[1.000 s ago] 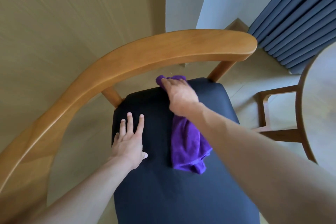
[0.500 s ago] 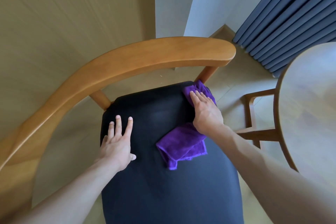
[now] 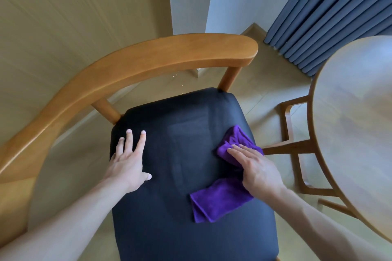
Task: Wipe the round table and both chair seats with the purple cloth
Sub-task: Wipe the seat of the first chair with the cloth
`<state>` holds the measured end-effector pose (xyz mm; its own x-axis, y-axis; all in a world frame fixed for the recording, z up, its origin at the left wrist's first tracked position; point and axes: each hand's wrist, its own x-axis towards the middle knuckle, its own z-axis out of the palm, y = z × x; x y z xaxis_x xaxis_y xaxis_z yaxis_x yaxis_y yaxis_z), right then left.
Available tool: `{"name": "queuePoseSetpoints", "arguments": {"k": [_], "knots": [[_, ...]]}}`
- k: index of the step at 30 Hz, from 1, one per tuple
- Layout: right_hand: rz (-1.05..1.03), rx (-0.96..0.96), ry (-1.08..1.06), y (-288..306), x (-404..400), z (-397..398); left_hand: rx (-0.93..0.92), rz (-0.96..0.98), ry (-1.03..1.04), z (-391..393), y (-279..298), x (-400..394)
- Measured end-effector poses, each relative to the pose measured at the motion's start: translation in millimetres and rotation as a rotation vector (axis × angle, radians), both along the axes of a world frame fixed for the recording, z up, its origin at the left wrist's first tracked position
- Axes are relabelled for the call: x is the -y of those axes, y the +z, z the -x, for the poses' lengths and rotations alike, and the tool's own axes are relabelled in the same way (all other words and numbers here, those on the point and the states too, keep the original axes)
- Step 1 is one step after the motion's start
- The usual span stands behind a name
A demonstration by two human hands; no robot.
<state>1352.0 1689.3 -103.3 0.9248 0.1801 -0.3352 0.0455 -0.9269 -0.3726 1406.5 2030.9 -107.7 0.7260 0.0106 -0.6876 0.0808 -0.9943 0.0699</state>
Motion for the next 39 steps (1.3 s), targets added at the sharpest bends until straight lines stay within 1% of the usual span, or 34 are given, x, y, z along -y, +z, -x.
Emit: {"name": "queuePoseSetpoints", "arguments": {"k": [2, 4, 6, 7, 8, 10, 12, 13, 14, 18, 21, 25, 28, 33, 36, 39], "knots": [[-0.029, 0.064, -0.111, 2.2, 0.9, -16.6, 0.013, -0.007, 0.003, 0.1, -0.4, 1.4], [-0.113, 0.109, -0.356, 5.8, -3.6, -48.3, 0.035, -0.017, 0.015, 1.7, -1.2, 4.2], [-0.256, 0.125, -0.607, 9.4, -6.7, -89.2, 0.034, -0.025, 0.023, 2.9, -2.1, 6.9], [-0.311, 0.148, -0.675, 10.2, -8.5, -108.9, 0.027, -0.030, 0.025, 2.6, -2.5, 7.9], [-0.332, 0.178, -0.699, 10.8, -10.9, -125.7, 0.019, -0.034, 0.024, 1.6, -2.4, 8.9], [-0.300, 0.163, -0.618, 6.9, -17.9, -146.2, 0.023, -0.048, 0.017, -1.0, 0.4, 11.4], [-0.187, 0.005, -0.418, -8.2, -23.3, -147.2, 0.083, -0.062, -0.046, -1.5, 4.1, 17.6], [-0.112, -0.081, -0.340, -17.0, -24.8, -143.2, 0.122, -0.048, -0.102, -1.0, 6.1, 23.2], [-0.048, -0.126, -0.296, -24.3, -25.1, -138.6, 0.152, -0.011, -0.158, -0.6, 7.5, 30.9], [0.041, -0.105, -0.222, -34.3, -20.7, -130.8, 0.140, 0.185, -0.225, -8.2, 9.9, 83.7], [0.047, -0.118, -0.190, -26.9, -14.9, -125.1, 0.106, 0.197, -0.216, -24.6, 7.8, 124.1], [0.015, -0.115, -0.164, -15.2, -3.4, -96.6, 0.041, 0.057, -0.233, -32.7, 1.5, 154.7], [-0.019, -0.111, -0.148, -11.3, 8.2, -59.8, 0.037, -0.007, -0.242, -32.7, -1.0, 160.7], [-0.058, -0.159, -0.106, -10.4, 28.0, 9.4, 0.011, -0.026, -0.256, -34.3, -0.3, 158.3], [-0.111, -0.128, -0.179, -2.8, 35.9, 39.6, 0.009, -0.031, -0.256, -32.8, -2.6, 159.1], [-0.093, -0.081, -0.339, 9.0, 44.8, 29.3, 0.016, -0.046, -0.250, -31.7, -4.4, 159.0]]}}
